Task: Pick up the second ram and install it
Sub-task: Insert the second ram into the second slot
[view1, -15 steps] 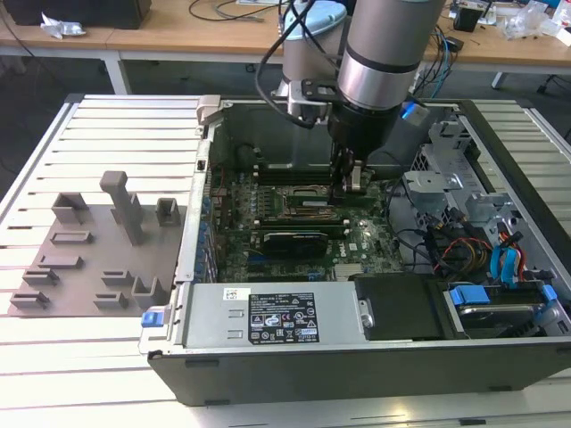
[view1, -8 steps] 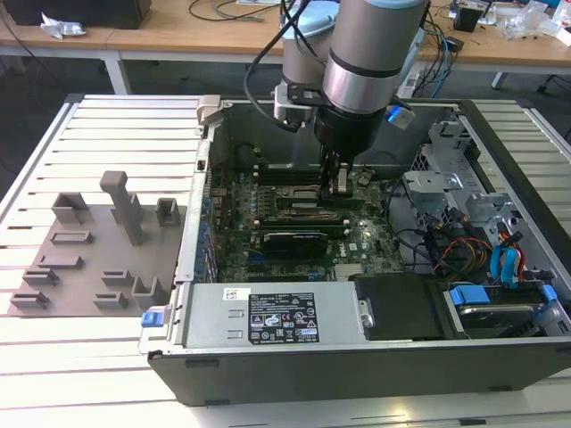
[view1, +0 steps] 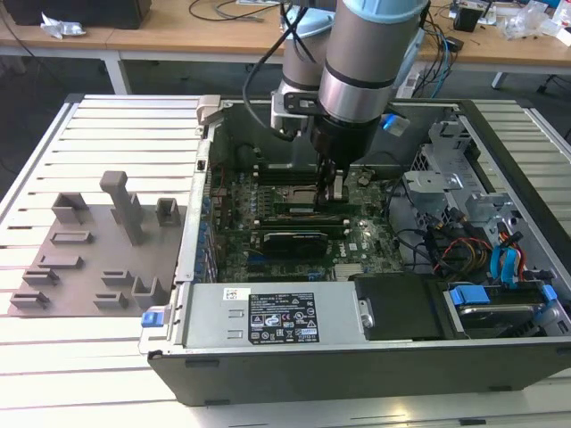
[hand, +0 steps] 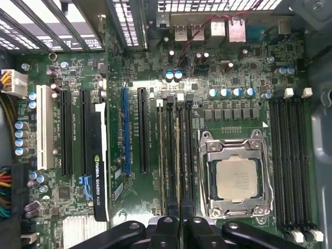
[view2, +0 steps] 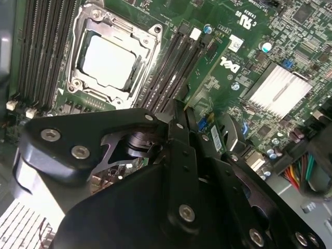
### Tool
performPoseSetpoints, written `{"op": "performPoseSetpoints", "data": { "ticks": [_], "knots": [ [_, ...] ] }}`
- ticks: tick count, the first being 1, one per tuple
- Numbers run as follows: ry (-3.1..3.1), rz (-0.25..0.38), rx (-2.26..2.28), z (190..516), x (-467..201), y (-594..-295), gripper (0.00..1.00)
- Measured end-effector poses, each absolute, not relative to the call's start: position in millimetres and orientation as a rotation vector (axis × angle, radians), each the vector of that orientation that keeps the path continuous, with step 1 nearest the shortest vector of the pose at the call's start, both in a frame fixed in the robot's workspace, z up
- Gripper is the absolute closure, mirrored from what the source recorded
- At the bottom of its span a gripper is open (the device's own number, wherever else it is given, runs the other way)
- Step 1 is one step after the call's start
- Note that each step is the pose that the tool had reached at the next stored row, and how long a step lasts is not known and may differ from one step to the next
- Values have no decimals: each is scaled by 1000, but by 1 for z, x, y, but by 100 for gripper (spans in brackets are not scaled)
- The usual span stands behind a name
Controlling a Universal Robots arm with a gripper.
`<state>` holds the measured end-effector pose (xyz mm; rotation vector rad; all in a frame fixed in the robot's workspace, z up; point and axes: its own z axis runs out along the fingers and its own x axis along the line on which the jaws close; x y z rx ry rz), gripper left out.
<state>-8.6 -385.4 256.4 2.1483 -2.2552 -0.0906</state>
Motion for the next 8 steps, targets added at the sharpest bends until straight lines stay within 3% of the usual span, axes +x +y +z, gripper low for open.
{"op": "performPoseSetpoints", "data": {
  "ticks": [8],
  "knots": [
    [-2255,-90,2149,244,-18,-385,87]
  ]
}}
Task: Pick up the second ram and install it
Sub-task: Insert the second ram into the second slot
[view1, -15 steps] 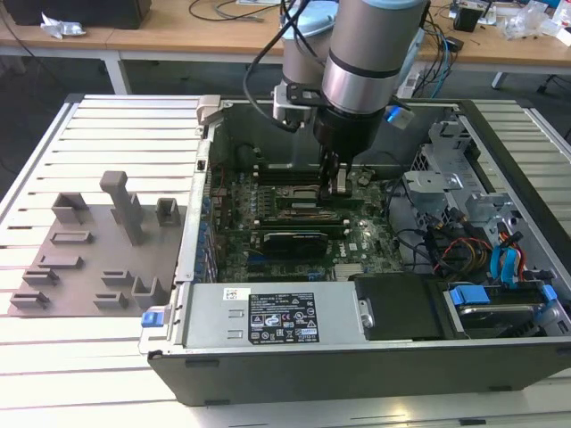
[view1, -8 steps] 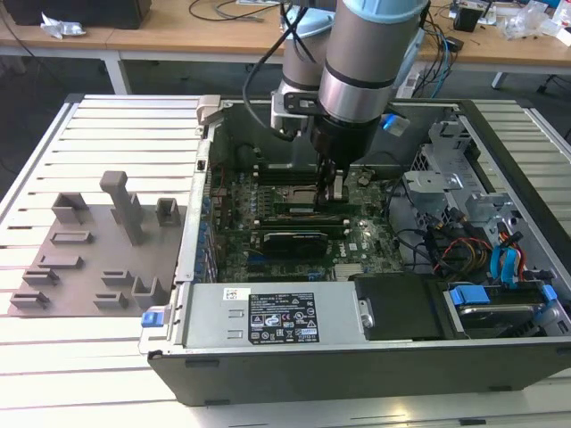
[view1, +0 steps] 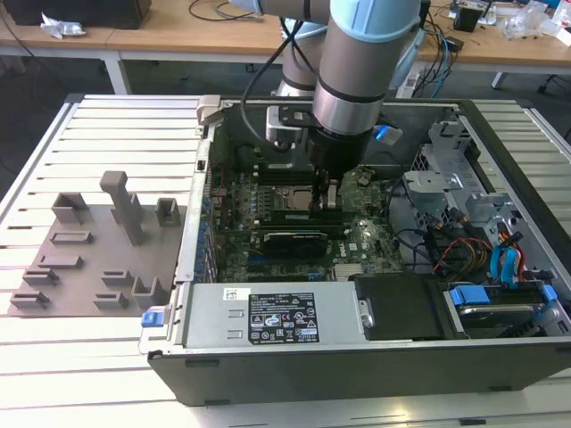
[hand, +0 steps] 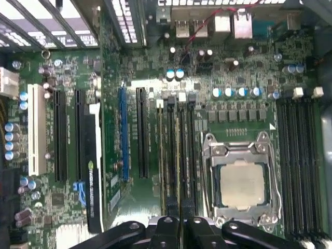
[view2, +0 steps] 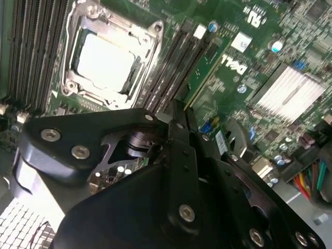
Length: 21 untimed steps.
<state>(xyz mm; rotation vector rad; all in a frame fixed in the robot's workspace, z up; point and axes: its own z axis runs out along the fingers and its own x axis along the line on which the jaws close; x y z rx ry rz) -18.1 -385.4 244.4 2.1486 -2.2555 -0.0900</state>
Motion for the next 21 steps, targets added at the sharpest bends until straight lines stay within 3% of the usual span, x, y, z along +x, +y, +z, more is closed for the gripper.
{"op": "performPoseSetpoints", "data": {
  "ticks": [21],
  "knots": [
    [-2239,-90,2165,229,-26,-376,87]
  ]
}}
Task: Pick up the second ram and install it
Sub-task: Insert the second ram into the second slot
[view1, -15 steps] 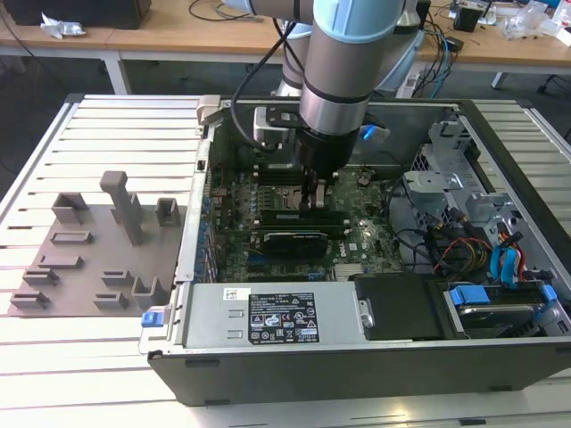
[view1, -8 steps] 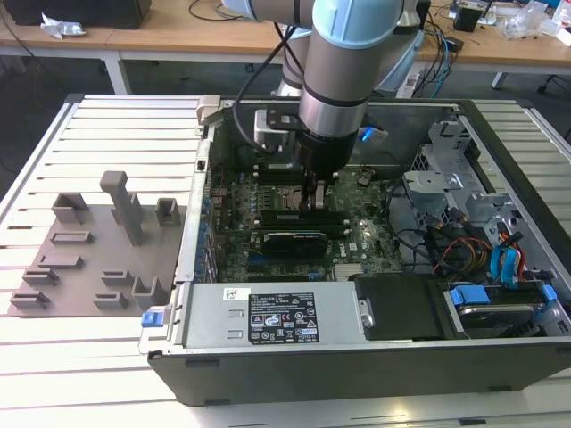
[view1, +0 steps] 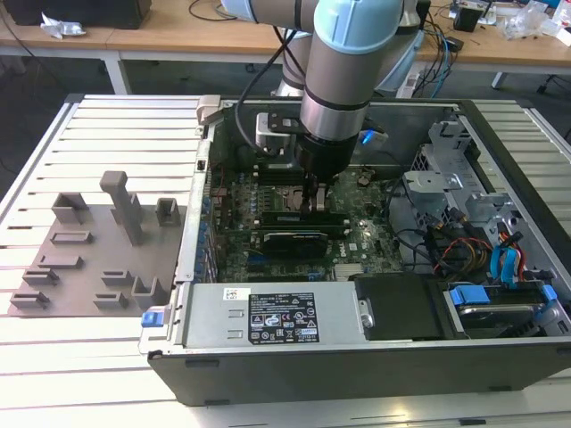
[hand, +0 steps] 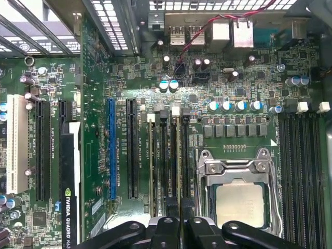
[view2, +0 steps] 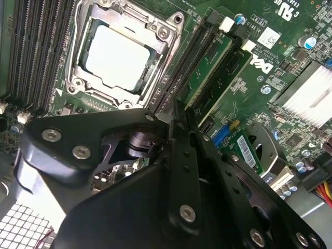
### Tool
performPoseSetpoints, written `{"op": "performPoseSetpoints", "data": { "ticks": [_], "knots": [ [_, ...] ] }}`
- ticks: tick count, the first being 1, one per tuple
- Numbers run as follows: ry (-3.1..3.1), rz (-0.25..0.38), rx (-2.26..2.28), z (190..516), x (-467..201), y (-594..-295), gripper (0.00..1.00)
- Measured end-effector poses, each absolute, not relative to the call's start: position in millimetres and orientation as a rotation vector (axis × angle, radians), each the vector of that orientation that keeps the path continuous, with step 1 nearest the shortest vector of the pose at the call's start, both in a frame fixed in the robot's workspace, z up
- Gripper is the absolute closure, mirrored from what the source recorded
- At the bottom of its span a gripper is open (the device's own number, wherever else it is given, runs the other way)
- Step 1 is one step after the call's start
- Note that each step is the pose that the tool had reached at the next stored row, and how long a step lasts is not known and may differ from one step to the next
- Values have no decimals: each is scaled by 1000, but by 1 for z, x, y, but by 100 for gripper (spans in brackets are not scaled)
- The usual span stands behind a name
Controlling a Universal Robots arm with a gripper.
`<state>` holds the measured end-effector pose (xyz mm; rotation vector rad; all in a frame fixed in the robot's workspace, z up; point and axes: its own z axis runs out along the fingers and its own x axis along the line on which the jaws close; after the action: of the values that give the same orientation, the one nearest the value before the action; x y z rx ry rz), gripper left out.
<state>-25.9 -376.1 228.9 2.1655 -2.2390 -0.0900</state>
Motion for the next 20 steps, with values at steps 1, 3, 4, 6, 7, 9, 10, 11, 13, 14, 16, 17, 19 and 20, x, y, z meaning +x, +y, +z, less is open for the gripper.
{"op": "performPoseSetpoints", "data": {
  "ticks": [1,3,4,6,7,9,10,11,13,14,16,17,19,20],
  "knots": [
    [-2239,-90,2166,230,-26,-376,87],
    [-2237,-89,2166,230,-26,-376,87],
    [-2233,-87,2169,230,-26,-376,87],
    [-2231,-86,2169,230,-26,-376,87],
    [-2230,-84,2170,230,-26,-376,87],
    [-2227,-82,2170,229,-26,-376,87],
    [-2227,-82,2170,228,-26,-376,87],
    [-2227,-82,2170,227,-26,-376,87],
    [-2227,-82,2170,223,-26,-375,87],
    [-2227,-82,2170,223,-26,-375,87],
    [-2227,-83,2170,223,-26,-375,87],
    [-2227,-82,2170,223,-26,-375,86],
    [-2227,-82,2170,223,-26,-375,86],
    [-2227,-82,2170,232,-26,-375,79]
  ]
}}
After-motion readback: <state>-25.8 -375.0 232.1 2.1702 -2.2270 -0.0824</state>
